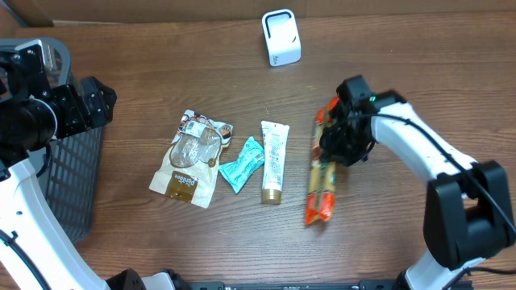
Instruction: Scan the item barcode
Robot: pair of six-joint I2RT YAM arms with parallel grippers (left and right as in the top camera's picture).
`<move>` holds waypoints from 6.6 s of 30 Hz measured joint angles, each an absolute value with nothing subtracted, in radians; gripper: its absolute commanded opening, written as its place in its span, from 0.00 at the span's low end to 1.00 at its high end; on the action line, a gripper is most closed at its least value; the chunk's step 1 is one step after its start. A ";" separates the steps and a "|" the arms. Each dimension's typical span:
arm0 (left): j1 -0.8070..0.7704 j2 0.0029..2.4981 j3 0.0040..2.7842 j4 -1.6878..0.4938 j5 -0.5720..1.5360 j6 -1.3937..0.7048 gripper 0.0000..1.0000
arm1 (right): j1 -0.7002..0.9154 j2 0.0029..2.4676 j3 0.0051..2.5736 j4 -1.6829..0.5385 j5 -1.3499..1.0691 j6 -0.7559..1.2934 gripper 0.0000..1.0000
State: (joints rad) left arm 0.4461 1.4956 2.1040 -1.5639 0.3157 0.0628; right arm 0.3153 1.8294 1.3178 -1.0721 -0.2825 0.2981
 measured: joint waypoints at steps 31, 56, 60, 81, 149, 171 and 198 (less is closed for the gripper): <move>0.446 1.496 2.104 -1.564 0.316 0.063 0.99 | 0.293 1.773 1.504 -1.286 -0.046 0.431 1.00; 0.446 1.496 2.104 -1.564 0.316 0.063 1.00 | 0.218 1.792 1.044 -0.775 -0.195 0.347 0.34; 0.446 1.496 2.104 -1.564 0.316 0.063 1.00 | 0.216 1.792 1.066 -0.822 -0.187 0.347 0.19; 0.446 1.496 2.104 -1.564 0.316 0.063 1.00 | 0.590 1.995 1.416 -1.317 0.546 0.558 0.04; 0.446 1.496 2.103 -1.563 0.316 0.063 1.00 | 0.078 1.961 1.008 -0.609 -0.864 0.003 0.04; 0.446 1.496 2.103 -1.564 0.316 0.063 1.00 | 0.215 1.753 1.364 -1.326 -0.292 0.270 0.04; 0.446 1.496 2.103 -1.564 0.316 0.063 1.00 | 0.485 1.957 1.453 -1.302 0.004 0.355 0.90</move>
State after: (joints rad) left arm 0.4461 1.4956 2.1025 -1.5639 0.3157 0.0628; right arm 0.4854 1.9572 1.4532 -1.3018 0.0036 0.3546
